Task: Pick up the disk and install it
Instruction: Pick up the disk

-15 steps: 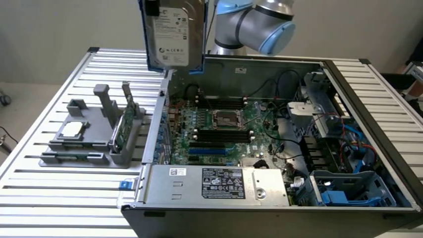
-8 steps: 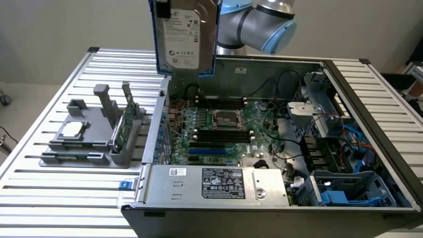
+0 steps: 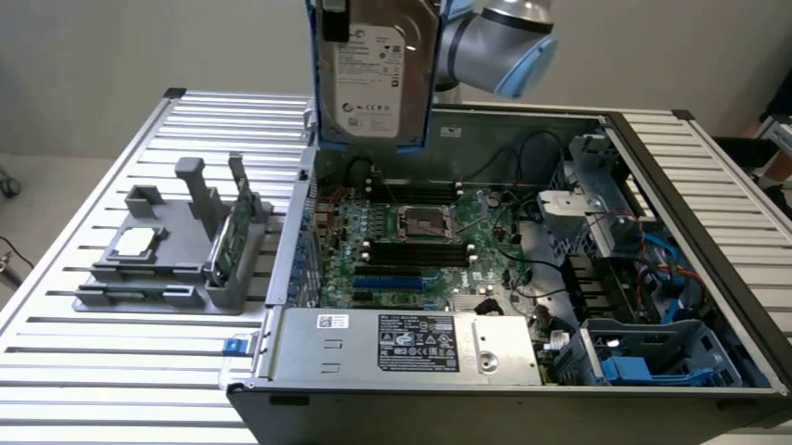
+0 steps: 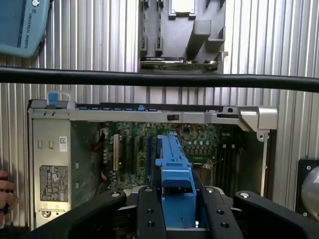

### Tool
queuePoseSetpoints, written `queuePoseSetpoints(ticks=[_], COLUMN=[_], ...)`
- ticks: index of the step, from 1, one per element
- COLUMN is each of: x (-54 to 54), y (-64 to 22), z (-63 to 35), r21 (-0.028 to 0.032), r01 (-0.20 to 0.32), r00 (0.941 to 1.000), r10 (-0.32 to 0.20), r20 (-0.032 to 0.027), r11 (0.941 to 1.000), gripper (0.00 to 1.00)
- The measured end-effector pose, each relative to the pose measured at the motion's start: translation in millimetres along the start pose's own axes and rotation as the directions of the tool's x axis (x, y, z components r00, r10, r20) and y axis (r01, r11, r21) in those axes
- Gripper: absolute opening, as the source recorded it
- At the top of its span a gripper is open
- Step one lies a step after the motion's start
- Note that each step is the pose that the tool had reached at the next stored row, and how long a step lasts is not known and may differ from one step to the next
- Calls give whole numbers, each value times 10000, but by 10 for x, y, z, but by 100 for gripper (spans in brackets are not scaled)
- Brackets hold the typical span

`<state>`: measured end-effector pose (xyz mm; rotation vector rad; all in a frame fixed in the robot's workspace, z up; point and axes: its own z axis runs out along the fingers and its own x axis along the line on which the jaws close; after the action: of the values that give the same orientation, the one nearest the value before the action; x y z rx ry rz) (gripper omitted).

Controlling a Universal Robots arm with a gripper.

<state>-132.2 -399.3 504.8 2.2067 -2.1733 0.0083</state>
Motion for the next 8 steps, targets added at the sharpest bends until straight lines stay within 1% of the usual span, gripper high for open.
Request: queuePoseSetpoints(ticks=[8], x=[120], y=[-310], z=[-6], r21=[-26], r01=[1], r00=[10000], r10=[-1], r20=[41], r11=[10000], gripper=[33])
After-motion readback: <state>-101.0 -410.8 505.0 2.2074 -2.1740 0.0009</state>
